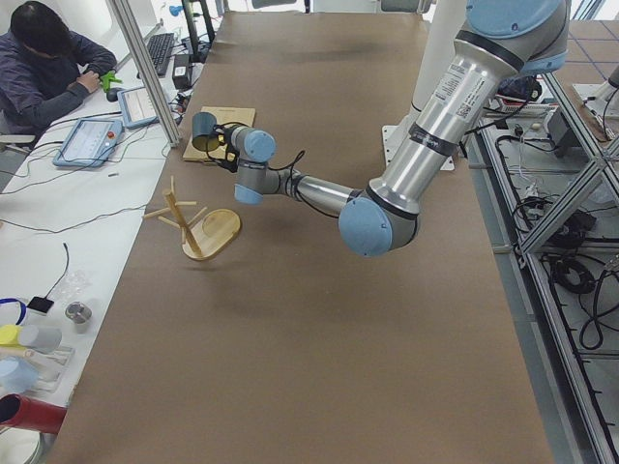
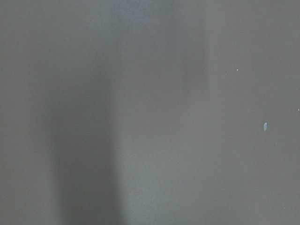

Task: Hang cup on storage rack
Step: 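Position the mug handle over a peg of the wooden stand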

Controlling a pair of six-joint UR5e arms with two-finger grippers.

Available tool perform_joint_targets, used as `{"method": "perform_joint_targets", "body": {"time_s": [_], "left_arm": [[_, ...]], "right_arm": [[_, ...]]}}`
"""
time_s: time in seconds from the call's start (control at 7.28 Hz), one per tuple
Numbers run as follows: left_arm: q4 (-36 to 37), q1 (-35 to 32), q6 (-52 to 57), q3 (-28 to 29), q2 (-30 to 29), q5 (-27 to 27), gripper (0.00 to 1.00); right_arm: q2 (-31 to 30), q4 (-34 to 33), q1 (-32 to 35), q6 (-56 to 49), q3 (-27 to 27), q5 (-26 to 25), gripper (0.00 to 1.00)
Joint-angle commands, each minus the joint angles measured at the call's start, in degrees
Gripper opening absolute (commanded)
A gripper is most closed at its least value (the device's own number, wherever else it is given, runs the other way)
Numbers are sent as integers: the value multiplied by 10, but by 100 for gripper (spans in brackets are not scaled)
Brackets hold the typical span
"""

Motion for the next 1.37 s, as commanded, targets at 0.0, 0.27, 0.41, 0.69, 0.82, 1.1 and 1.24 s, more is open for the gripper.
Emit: {"method": "perform_joint_targets", "body": {"time_s": [0.0,0.27,0.41,0.69,0.82,1.1,1.24], "left_arm": [[-10,-30,-63,16,0,-2,0],[-42,-56,-91,48,1,-5,0],[-43,-58,-91,52,1,-6,0],[-44,-76,-90,70,5,-23,0],[-44,-93,-88,84,5,-46,0],[-45,-99,-83,98,5,-53,0],[-53,-99,-83,104,8,-53,0]], "right_arm": [[5,-5,0,0,4,-6,100],[9,-5,0,0,4,-8,100],[10,-5,0,0,4,-8,100],[14,-5,0,0,4,-11,100],[14,-5,0,0,4,-11,100],[15,-5,0,0,5,-11,100],[15,-5,0,0,5,-11,100]]}}
